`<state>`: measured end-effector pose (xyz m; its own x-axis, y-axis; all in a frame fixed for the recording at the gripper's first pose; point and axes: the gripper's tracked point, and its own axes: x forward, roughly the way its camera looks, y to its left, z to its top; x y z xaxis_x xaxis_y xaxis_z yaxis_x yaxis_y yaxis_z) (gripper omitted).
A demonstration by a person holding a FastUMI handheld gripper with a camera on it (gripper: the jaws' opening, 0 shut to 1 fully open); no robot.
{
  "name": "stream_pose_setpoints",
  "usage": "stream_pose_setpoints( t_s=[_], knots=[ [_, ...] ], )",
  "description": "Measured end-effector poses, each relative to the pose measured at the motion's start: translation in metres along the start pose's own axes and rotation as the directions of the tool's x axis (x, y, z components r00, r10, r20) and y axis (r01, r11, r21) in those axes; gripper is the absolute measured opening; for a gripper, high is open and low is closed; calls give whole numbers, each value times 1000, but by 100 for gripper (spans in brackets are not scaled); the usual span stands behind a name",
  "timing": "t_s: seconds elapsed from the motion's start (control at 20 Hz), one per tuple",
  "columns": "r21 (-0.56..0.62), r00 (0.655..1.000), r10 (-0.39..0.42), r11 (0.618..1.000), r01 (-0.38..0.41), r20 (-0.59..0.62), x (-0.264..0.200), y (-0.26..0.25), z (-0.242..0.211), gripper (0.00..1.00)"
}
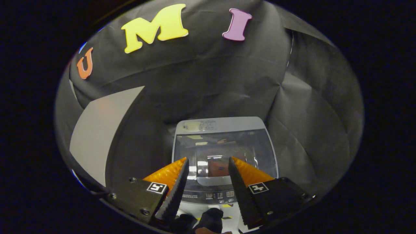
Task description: Put the clothes into the washing machine and then close the washing machine lid.
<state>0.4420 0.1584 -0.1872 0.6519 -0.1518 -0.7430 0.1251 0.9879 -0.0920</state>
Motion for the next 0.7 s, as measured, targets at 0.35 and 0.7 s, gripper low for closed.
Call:
stream_pose_setpoints(
  t_s=[0.35,0.7],
  knots=[
    [73,993,-20,997,12,114,-60,25,-7,77],
    [62,961,-8,998,-9,277,-130,34,3,77]
  ],
)
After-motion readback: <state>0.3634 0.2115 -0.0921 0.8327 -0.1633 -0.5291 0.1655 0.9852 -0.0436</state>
